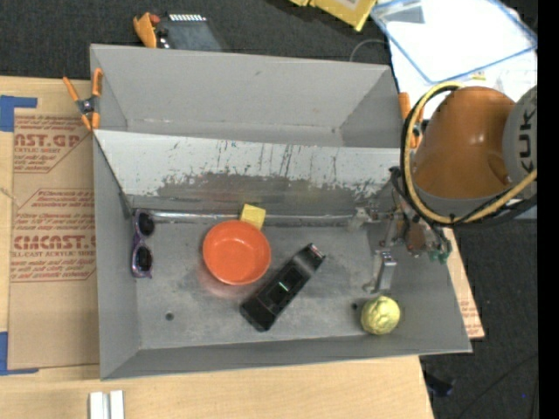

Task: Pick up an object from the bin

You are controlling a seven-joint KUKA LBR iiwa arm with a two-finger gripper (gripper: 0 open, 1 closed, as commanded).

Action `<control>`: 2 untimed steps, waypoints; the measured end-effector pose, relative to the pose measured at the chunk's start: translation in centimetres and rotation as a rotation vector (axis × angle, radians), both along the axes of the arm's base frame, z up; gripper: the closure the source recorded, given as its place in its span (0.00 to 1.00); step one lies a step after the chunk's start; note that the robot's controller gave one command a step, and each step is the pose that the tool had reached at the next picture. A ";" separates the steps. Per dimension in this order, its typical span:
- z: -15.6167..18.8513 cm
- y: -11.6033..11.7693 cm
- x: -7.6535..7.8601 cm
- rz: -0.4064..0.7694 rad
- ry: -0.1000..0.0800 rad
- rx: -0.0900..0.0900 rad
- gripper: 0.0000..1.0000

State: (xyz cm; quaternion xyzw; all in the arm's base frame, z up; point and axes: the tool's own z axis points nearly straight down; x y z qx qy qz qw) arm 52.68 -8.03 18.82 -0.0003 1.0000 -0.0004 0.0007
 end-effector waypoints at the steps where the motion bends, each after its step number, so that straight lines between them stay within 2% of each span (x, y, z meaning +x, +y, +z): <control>1: 0.0 0.0 0.0 0.000 0.000 0.000 0.00; 2: -2.1 4.4 2.4 0.087 -0.004 -0.001 0.00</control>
Offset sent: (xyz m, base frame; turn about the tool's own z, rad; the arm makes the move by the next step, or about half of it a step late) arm 0.0448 0.0888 -0.0424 -0.1729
